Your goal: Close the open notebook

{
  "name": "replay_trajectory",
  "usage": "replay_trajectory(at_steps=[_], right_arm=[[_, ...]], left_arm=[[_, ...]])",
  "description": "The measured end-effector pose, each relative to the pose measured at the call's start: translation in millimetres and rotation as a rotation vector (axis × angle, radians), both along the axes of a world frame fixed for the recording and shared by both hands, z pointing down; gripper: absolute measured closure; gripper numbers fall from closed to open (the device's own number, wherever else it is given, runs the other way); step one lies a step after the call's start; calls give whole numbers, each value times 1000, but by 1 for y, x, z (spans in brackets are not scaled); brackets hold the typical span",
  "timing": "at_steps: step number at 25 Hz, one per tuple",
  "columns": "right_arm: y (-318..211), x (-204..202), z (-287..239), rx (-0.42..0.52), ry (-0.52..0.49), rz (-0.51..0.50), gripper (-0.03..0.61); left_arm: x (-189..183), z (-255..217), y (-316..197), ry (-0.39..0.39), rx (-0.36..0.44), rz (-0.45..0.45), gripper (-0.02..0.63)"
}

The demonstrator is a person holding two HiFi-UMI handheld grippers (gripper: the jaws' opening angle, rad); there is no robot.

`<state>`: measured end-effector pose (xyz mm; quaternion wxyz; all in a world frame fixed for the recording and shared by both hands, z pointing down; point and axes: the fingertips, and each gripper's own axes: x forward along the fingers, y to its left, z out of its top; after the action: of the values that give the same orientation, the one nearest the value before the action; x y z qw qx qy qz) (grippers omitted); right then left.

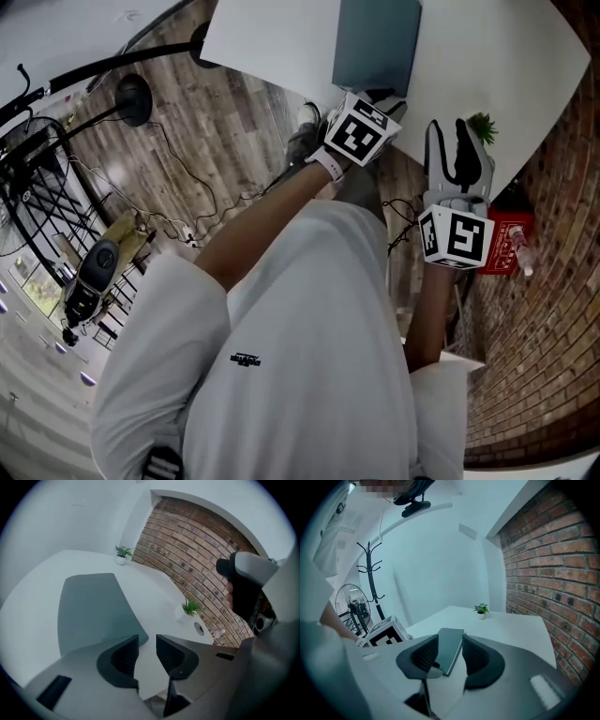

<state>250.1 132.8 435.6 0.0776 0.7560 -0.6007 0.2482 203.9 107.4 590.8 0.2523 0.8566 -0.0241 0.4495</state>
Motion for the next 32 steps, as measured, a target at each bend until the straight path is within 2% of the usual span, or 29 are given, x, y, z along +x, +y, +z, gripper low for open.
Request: replay_trajectory(at_steps=[4, 7, 10, 15, 23, 32], right_arm=[[-3, -2, -8, 12, 14, 1, 412], [-6, -3, -19, 32, 32, 5, 466], [-12, -7, -27, 42, 44, 3, 476], [-21, -16, -35, 46, 57, -9, 476], [-38, -30, -56, 57, 77, 16, 476], [-58, -56, -78, 73, 99, 7, 520]], left_arm=[[-6, -17, -9, 8, 14, -12, 530], [-9, -31, -16, 39, 34, -30, 562], [-16, -45, -26, 54, 40, -58, 589], [-28, -64, -35, 81, 32, -88, 604], [-62, -98, -64, 139, 62, -132, 604], [-98, -145, -100, 230, 112, -218, 604]])
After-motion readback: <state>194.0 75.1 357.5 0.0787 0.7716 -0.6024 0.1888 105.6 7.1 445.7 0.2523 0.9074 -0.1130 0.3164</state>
